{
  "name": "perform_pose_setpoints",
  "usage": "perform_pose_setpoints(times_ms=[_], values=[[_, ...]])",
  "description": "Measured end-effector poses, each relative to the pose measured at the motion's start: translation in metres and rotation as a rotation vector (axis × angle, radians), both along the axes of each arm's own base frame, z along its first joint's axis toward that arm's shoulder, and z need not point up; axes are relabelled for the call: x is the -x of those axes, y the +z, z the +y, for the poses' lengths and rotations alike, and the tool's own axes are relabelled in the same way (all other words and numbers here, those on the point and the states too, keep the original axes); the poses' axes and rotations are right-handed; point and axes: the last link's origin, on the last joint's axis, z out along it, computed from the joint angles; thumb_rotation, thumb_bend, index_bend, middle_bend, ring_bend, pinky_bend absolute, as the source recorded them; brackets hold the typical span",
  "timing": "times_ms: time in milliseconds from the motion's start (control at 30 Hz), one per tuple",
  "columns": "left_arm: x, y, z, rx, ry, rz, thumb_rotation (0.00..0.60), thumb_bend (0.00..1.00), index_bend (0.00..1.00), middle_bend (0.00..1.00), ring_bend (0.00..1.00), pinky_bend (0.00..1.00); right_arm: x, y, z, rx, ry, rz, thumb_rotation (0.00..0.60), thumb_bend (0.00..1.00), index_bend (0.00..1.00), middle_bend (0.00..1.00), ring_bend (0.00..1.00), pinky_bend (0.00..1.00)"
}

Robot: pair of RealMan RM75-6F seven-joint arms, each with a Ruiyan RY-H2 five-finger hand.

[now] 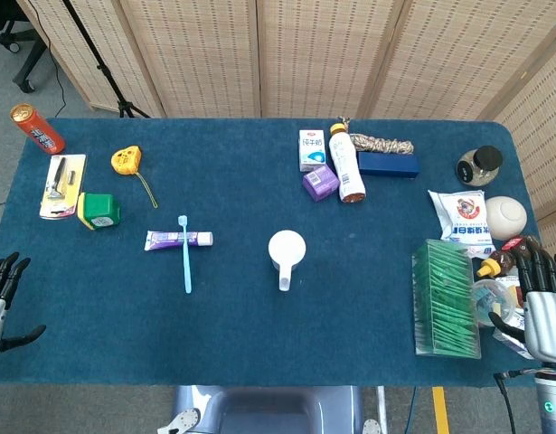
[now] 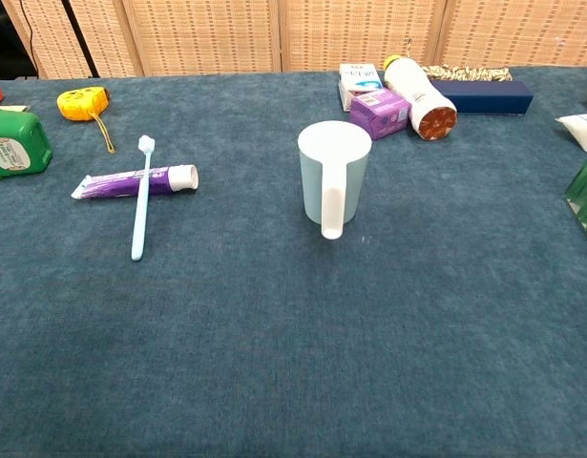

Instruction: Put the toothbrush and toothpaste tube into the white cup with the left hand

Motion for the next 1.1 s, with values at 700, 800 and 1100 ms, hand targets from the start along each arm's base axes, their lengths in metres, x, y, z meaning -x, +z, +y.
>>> perform_pose_setpoints(times_ms=[700, 800, 1100], values=[[-0.011, -0.004, 0.021, 0.026, -0.187, 0.015, 0.6, 0.04, 0.0, 0.0, 0.0, 0.0, 0.001, -0.004, -0.003, -0.027, -0.025, -0.004, 0.6, 0.0, 0.0, 0.0, 0.0, 0.0], [-0.016, -0.006, 0.034, 0.036, -0.247, 0.046, 0.6, 0.05, 0.0, 0.0, 0.0, 0.0, 0.004, -0.003, -0.004, -0.023, -0.035, -0.002, 0.6, 0.0, 0.0, 0.0, 0.0, 0.0], [-0.033, -0.03, 0.078, 0.122, -0.442, 0.226, 0.6, 0.11, 0.0, 0.0, 0.0, 0.0, 0.004, 0.002, -0.003, -0.016, -0.031, -0.018, 0.6, 0.0, 0.0, 0.0, 0.0, 0.0]])
